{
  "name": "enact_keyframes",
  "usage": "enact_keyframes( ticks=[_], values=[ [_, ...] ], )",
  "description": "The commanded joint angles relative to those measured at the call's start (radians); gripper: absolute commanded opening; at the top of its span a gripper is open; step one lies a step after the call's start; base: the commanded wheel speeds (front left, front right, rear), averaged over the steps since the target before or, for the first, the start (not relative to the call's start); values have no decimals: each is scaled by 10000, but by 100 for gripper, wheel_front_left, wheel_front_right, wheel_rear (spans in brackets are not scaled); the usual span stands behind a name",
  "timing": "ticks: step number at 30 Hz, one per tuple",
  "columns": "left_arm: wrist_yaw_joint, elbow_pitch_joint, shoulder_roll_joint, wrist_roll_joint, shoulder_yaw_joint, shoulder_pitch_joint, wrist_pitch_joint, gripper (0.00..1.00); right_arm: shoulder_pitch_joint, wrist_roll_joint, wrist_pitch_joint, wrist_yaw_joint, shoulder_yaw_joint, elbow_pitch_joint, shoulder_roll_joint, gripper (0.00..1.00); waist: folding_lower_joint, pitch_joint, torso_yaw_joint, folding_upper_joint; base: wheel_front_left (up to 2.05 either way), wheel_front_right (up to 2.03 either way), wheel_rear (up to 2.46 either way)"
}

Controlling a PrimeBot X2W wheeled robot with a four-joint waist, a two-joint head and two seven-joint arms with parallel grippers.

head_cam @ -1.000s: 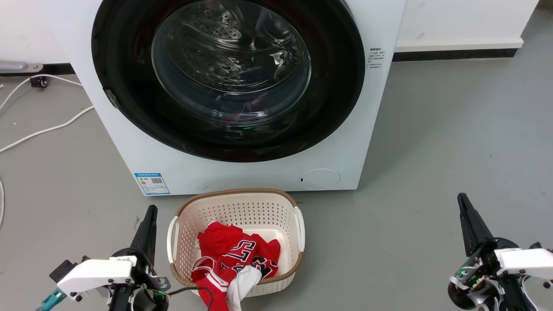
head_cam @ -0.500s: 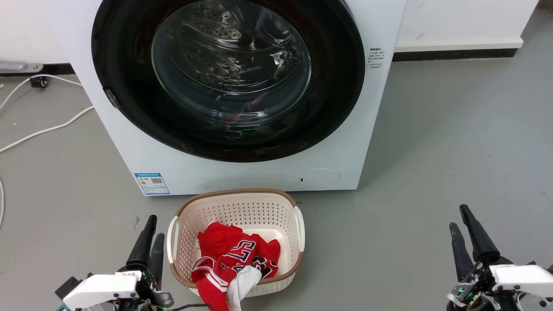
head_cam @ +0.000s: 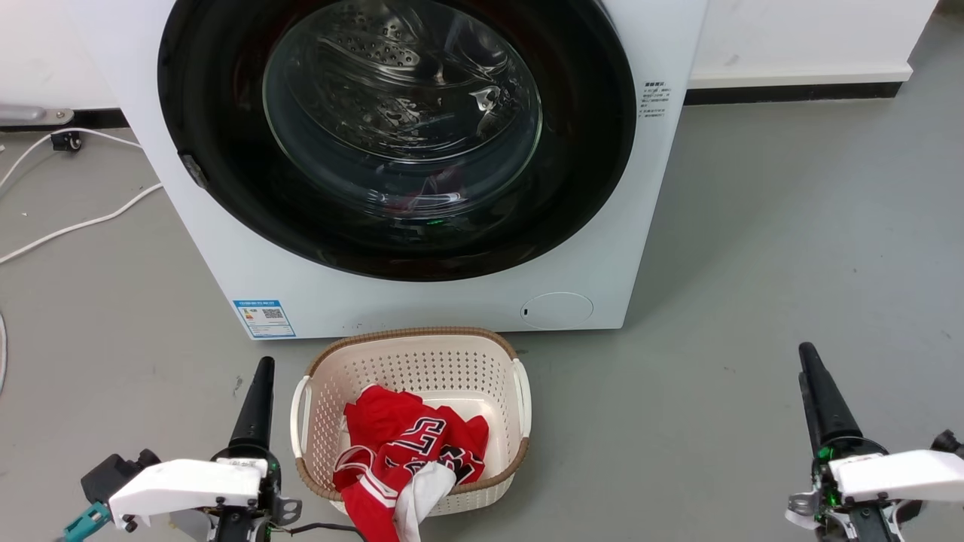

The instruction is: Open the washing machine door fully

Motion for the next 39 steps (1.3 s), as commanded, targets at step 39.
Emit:
enact_keyframes(
  ticks=[39],
  values=[
    [1226, -1380, 36, 6800, -1147, 387, -1502, 100, 692, -7990, -1494, 0, 780, -1681, -32, 100, -1, 66, 40, 0, 0, 0, 0]
  ],
)
